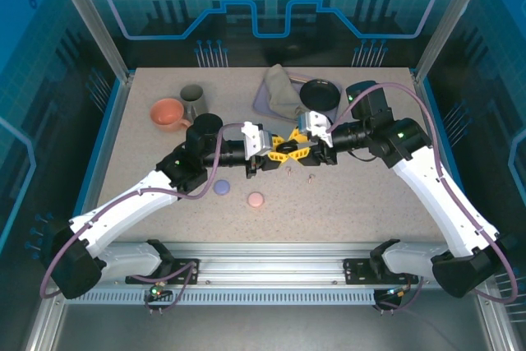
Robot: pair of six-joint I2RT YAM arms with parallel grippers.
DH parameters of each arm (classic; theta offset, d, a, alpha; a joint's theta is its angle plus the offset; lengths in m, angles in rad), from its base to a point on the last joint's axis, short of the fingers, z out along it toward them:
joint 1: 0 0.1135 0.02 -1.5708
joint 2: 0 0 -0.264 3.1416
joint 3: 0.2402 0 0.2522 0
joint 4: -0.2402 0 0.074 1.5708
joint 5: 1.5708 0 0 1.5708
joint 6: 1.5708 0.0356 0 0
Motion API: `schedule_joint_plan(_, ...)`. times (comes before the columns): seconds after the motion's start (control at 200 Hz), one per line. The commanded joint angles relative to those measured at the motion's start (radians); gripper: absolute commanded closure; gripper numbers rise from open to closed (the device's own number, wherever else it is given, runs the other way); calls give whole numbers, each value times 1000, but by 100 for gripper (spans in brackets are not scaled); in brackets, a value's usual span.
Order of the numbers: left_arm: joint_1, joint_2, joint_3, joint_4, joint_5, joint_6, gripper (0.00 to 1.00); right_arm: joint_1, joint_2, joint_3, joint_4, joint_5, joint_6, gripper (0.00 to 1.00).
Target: Insert wireless bluetooth earbuds into charging case
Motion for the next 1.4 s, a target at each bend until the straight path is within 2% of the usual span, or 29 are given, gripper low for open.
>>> schedule_joint_plan(0.0, 2, -28, 3, 9, 36, 24, 100, 15, 4, 28, -25, -3, -5, 65)
schedule_joint_plan(0.14, 2, -30, 2, 4, 32, 27, 93, 16, 3, 26, -22, -3, -4, 70)
schedule_joint_plan(0.36, 1, -35, -15, 0, 15, 23, 75, 5, -1, 12, -22, -7, -5, 75)
schedule_joint_plan(0.56, 5, -37, -59, 21, -16, 9, 62, -25, 8, -24, -18, -11, -2, 76)
schedule_joint_plan(0.645, 7, -35, -76, 23, -17, -3, 53, -43, 20, -41, -21, -20, 4, 76)
schedule_joint_plan(0.84, 18, -63, -129, 26, -62, -35, 43, -104, 61, -97, -13, -6, 38, 77)
schedule_joint_plan(0.94, 31, -99, -164, 21, -115, -49, 40, -126, 102, -120, 10, 53, 107, 77)
schedule_joint_plan(1.086, 35, -169, -206, -6, -251, -75, 39, -153, 197, -125, 16, 126, 210, 79)
schedule_joint_plan(1.206, 37, -237, -236, -23, -337, -97, 37, -182, 302, -120, 23, 163, 301, 83)
schedule_joint_plan(1.396, 37, -317, -266, -70, -396, -112, 35, -227, 470, -56, 7, 238, 394, 86)
